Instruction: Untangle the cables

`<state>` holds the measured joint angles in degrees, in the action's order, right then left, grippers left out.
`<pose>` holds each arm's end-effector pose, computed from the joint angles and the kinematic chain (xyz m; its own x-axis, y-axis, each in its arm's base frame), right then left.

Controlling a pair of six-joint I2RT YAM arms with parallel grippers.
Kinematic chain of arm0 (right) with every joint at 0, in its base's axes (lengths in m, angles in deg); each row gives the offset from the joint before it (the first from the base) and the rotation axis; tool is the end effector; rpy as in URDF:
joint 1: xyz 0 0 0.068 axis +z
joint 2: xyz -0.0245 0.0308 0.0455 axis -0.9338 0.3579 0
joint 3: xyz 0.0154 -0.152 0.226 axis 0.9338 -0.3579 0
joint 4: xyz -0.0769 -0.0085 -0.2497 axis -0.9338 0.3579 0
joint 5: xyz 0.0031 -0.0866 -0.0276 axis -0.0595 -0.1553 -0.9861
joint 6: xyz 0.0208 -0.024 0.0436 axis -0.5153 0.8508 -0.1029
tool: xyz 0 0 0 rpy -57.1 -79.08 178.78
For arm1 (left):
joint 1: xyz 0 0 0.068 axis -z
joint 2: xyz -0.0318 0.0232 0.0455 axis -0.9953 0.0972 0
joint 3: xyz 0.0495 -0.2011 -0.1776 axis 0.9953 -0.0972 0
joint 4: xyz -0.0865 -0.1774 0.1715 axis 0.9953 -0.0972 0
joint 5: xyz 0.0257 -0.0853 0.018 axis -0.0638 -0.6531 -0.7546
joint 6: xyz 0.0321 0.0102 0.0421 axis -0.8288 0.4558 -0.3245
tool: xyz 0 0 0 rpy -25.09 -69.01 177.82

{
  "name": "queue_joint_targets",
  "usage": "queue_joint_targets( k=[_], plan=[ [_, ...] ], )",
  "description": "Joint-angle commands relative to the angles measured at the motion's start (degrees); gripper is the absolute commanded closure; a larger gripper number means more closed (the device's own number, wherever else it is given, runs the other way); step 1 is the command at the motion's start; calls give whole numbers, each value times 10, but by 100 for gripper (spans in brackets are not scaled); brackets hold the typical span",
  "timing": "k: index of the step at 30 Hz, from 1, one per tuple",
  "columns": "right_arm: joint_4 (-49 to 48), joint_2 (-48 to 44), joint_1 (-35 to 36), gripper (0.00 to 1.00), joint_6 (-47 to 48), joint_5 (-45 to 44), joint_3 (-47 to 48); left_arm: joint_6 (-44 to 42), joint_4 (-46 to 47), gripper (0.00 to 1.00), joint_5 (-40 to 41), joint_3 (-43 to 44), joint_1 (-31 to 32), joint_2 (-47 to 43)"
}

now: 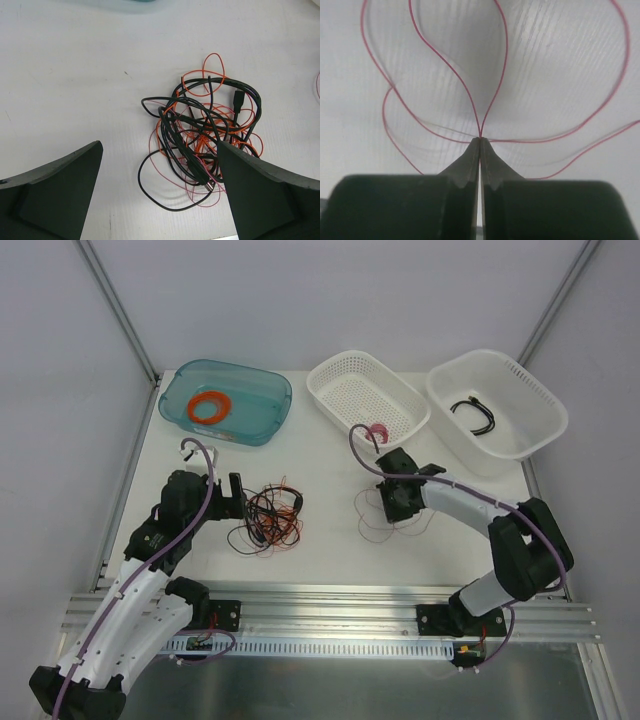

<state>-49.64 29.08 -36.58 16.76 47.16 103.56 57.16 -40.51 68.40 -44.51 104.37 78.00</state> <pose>0.2439 0.1516 0.1767 -0.7675 -0.4882 -0.4154 -0.5067 0.8590 -0.0734 0.1422 -0.0463 0.2870 -0.4169 -0.0467 -0.9078 0.1419 0.9831 -0.1158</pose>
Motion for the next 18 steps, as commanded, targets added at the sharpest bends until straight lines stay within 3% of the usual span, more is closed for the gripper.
queue_joint_targets(
  k=[1,7,10,15,18],
  plan=[
    [58,-60,6,99,-3,-15,86,-13,18,1,13,-4,5,-4],
    [164,-104,6,99,33,-49,229,-13,19,1,12,-3,5,0],
    [215,-100,7,99,53,-43,344,-13,19,1,9,-2,5,4],
    [236,-73,6,99,88,-37,558,-12,20,1,8,-2,5,7],
    [207,-48,5,99,106,-40,636,-12,19,1,10,-2,5,7]
  ],
)
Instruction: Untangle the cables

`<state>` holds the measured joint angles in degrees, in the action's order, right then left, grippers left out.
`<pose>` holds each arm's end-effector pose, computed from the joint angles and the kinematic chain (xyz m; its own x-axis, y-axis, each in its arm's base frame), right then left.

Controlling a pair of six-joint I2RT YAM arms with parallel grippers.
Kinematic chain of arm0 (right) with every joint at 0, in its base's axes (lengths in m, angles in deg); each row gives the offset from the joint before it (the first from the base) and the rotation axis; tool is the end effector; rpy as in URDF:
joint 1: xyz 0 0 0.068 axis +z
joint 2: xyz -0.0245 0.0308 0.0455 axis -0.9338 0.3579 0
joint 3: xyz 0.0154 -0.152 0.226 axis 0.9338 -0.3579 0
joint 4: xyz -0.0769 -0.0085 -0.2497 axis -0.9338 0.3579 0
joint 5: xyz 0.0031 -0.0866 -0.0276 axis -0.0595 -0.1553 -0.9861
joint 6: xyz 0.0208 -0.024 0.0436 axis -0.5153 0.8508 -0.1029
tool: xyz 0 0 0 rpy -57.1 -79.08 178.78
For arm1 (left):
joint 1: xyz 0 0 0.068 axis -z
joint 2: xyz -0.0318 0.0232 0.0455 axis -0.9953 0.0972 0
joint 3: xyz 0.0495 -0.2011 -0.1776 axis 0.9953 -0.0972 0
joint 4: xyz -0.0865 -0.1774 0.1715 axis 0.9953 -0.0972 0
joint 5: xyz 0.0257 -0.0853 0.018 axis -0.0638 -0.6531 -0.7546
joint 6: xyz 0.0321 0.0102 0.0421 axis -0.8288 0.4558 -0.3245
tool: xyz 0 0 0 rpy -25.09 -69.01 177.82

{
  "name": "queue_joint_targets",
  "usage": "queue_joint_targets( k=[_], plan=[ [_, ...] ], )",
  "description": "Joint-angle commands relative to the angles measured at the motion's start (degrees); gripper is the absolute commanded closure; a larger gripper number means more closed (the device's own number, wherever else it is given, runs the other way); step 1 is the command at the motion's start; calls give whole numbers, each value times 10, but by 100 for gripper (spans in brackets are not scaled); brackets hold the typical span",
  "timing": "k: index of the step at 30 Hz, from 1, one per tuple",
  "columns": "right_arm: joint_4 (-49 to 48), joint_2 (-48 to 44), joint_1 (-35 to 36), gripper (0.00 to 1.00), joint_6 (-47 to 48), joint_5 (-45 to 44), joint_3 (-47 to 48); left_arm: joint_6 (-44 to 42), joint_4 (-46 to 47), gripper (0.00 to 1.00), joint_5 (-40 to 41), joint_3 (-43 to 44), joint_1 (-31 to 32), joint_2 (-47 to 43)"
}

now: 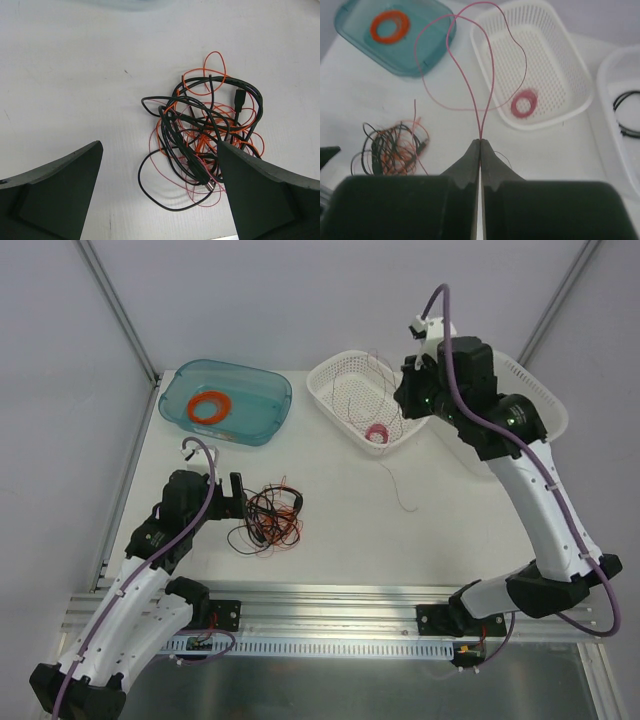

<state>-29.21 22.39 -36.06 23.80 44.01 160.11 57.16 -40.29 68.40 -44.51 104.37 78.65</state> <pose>0.2334 0.1456 0.4932 -0.2672 -0.3183 -0.9096 -0.4708 0.8667 -0.1650 0.1443 -0.0470 0.2859 -0.4233 -0.0444 -0.9049 0.1410 0.9834 -0.1142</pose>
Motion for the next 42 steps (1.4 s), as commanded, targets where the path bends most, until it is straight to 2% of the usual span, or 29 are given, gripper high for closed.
queue_joint_targets(
  k=[1,7,12,15,20,26,31,33,38,42],
  plan=[
    [-17,21,1,99,41,-4,98,-11,17,1,9,-3,5,2],
    [-170,77,-4,99,85,-8,170,-12,17,1,8,-4,5,5],
    [-315,120,-28,99,101,8,178,-10,17,1,2,-5,5,8],
    [-382,152,-43,99,106,29,199,-11,17,1,2,-5,5,10],
    [-441,222,-68,99,118,31,242,-11,17,1,1,-5,5,11],
    [-453,273,-99,99,89,65,199,-12,17,1,-1,-6,5,16],
    [-467,297,-110,99,70,52,84,-12,17,1,-2,-5,5,19],
    [-463,315,-113,99,53,50,64,-11,17,1,-3,-5,5,20],
    [-420,393,-123,99,24,48,59,-13,17,1,-5,-5,5,22],
    [-378,437,-125,94,2,39,80,-13,17,1,-3,-6,5,21]
  ],
)
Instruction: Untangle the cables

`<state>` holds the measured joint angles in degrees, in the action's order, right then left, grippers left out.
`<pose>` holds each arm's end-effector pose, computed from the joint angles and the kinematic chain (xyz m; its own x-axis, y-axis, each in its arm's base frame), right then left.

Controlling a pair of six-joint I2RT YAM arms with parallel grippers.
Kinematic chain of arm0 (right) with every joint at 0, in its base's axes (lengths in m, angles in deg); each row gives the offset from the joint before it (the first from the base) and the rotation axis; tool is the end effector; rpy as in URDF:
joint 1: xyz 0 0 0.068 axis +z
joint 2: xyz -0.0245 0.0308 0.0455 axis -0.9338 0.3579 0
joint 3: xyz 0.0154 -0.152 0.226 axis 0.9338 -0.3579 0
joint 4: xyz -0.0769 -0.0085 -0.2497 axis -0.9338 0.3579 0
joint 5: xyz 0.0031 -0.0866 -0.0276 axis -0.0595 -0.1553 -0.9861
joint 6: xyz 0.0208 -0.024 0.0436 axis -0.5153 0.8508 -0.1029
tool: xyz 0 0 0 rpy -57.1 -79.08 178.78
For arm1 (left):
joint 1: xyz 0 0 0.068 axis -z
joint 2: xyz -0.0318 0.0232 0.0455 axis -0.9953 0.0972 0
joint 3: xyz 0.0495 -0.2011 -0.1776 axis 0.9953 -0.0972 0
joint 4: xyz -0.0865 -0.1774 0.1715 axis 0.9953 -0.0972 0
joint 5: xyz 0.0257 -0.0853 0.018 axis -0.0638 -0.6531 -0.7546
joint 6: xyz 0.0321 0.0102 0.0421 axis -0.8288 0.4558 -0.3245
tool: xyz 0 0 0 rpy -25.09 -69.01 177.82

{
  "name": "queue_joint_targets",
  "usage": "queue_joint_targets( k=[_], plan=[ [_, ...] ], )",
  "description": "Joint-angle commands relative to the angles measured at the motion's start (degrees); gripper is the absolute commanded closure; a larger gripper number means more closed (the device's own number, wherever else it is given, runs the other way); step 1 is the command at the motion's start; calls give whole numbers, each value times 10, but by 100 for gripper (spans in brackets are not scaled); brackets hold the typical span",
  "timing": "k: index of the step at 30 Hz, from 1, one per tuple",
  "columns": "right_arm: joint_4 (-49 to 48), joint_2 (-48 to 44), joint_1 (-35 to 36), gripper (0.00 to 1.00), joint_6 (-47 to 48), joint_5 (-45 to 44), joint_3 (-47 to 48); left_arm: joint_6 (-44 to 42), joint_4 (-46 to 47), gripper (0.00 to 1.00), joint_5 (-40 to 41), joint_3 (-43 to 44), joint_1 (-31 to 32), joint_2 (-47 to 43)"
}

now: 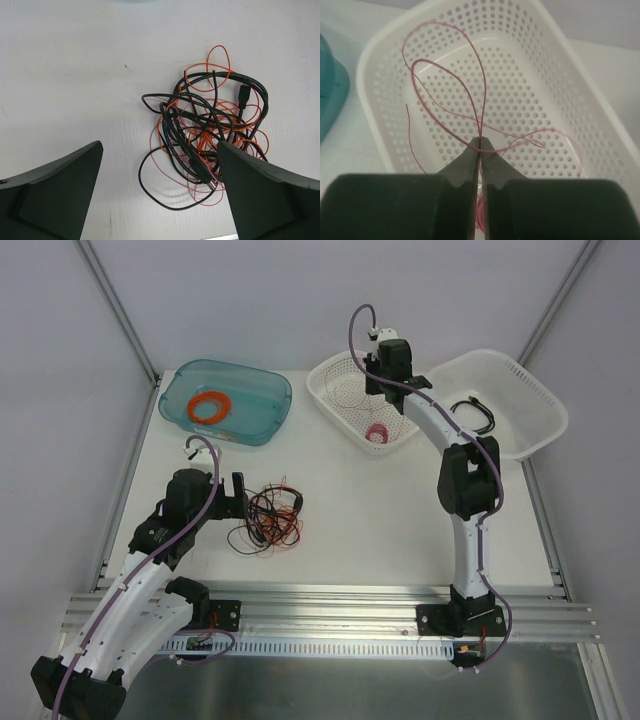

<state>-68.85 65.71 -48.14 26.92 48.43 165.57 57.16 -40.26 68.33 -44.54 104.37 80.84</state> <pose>0.4907 0.1850 0.2996 -0.2737 -0.2931 -0.9161 -0.3588 0.9148 -0.1855 0.1504 -0.0492 0.2806 -0.4557 -0.0327 -0.8895 0.1381 0.9846 -0.1069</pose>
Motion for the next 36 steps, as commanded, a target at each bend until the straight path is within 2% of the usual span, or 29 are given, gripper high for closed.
queue_joint_targets(
  k=[1,3,4,7,11,16,19,24,27,31,36],
  plan=[
    [25,9,-6,87,-32,-5,29,-13,17,1,-1,-5,5,-1],
    [47,14,-6,72,-32,-10,38,-13,16,1,-1,-6,5,0],
    [53,11,-5,55,-32,-9,38,-13,16,1,-2,-5,5,1],
    [73,-26,-5,36,-31,-2,27,-12,16,1,-8,-5,4,3],
    [103,-101,-1,21,-31,10,-15,-9,16,1,-21,-5,5,5],
    [166,-203,20,15,-51,19,-80,1,17,1,-37,-4,4,18],
    [171,-292,42,14,-71,23,-173,24,15,1,-60,-1,5,32],
    [153,-431,98,14,-98,-19,-350,126,10,1,-78,-2,5,58],
    [141,-492,140,13,-129,-47,-419,190,10,1,-78,-5,5,84],
    [113,-558,198,12,-174,-59,-545,241,10,1,-74,4,6,132],
    [76,-600,260,9,-219,-81,-629,290,10,6,-38,33,11,200]
  ],
)
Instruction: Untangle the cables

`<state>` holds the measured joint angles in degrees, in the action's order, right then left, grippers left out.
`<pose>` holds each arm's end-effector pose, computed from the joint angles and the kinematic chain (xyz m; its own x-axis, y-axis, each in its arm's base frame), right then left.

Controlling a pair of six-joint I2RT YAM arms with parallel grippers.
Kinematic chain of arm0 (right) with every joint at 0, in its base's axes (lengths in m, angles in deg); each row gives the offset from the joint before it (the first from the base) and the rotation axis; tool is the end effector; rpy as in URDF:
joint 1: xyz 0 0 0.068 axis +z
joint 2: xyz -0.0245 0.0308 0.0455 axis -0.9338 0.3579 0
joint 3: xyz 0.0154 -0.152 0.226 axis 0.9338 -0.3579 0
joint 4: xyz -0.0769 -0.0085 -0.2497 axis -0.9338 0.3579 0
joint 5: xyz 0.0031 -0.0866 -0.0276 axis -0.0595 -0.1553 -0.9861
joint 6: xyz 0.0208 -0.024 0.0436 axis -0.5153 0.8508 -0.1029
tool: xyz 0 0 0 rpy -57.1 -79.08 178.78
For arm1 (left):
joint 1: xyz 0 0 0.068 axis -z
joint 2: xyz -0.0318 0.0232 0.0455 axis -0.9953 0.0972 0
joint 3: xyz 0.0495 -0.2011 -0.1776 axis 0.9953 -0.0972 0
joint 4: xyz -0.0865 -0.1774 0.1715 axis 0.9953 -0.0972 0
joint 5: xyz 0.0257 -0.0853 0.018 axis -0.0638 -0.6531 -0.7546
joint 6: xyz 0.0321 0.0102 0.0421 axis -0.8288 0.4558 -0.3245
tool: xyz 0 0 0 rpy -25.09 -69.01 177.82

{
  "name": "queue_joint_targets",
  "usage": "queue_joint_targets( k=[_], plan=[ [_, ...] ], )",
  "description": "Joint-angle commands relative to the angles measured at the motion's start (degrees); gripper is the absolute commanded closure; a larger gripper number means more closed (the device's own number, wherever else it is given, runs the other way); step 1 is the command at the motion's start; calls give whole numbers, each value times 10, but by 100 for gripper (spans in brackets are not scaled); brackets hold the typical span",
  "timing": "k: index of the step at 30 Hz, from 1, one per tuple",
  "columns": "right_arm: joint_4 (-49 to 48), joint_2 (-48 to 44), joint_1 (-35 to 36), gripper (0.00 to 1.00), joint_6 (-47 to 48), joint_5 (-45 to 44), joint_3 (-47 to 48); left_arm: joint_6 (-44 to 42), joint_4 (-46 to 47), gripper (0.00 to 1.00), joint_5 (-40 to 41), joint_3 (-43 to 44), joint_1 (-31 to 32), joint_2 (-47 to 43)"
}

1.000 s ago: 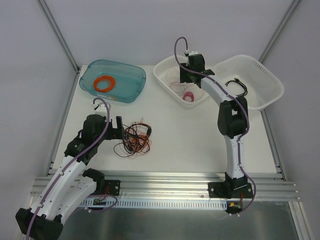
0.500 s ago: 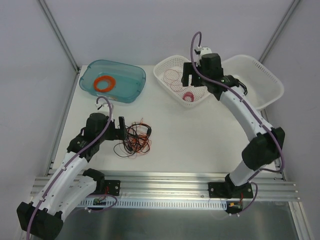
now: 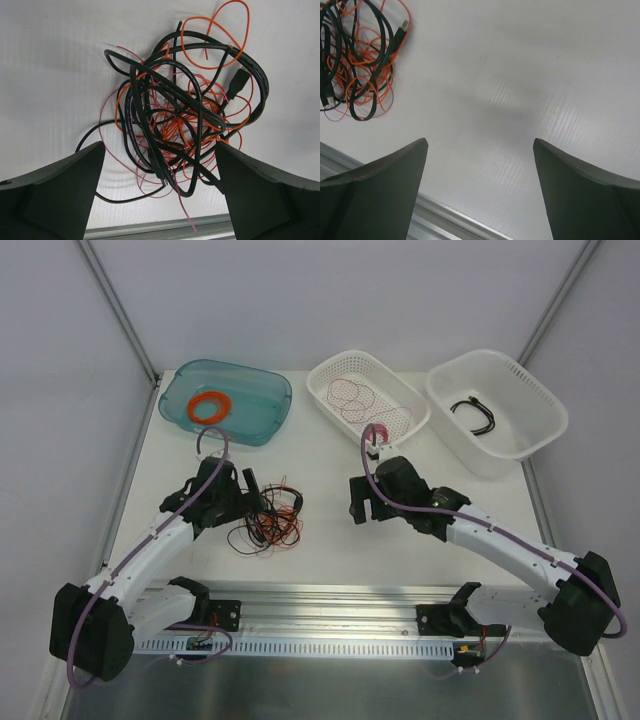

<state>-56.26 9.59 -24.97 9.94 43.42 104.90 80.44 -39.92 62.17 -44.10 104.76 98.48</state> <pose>0.1913 0.1779 0.2796 -0.5111 -0.3314 -0.7930 -0.5489 0.8359 0.0045 0.1915 -0.0697 0.2336 -0.7173 -0.3320 -0.6126 -0.0923 0.9167 -0.3887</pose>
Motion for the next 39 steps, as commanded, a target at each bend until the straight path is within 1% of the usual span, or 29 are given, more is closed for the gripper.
queue_joint_targets(
  k=[1,7,12,16,18,20,21,22,23,25,26,28,29,30,35,38,39],
  plan=[
    [-53,-40,46,8,-51,-36,-32,63,8,8,26,31,7,30],
    [-94,-44,88,8,-64,-58,-73,99,11,16,57,61,24,83],
    [-112,-32,103,9,-66,-55,-78,116,13,18,81,75,51,90],
    [-136,-14,111,9,-80,-50,-83,126,18,18,99,83,59,114],
    [-152,-7,114,9,-87,-47,-88,130,21,19,100,85,59,125],
    [-161,-2,117,9,-95,-42,-91,130,23,24,101,89,61,141],
    [-168,3,118,9,-99,-42,-92,130,23,27,103,90,63,146],
    [-173,6,118,9,-102,-39,-93,128,23,38,105,92,64,156],
    [-176,8,118,10,-109,-39,-94,128,23,46,106,94,65,160],
    [-185,11,119,10,-113,-39,-100,117,23,64,102,105,69,169],
    [-187,11,119,10,-116,-40,-103,109,23,81,104,112,83,170],
    [-191,5,119,10,-122,-48,-111,76,23,92,106,139,101,174],
    [-192,4,118,10,-124,-52,-112,68,23,100,104,148,120,174],
    [-191,2,118,10,-130,-56,-115,50,22,100,99,158,130,173],
    [-193,-18,118,11,-153,-88,-127,18,23,100,67,207,178,156],
    [-194,-27,111,11,-174,-109,-133,-4,23,100,36,229,199,145],
    [-194,-28,108,11,-178,-111,-136,-9,23,100,14,236,205,145]
  ],
)
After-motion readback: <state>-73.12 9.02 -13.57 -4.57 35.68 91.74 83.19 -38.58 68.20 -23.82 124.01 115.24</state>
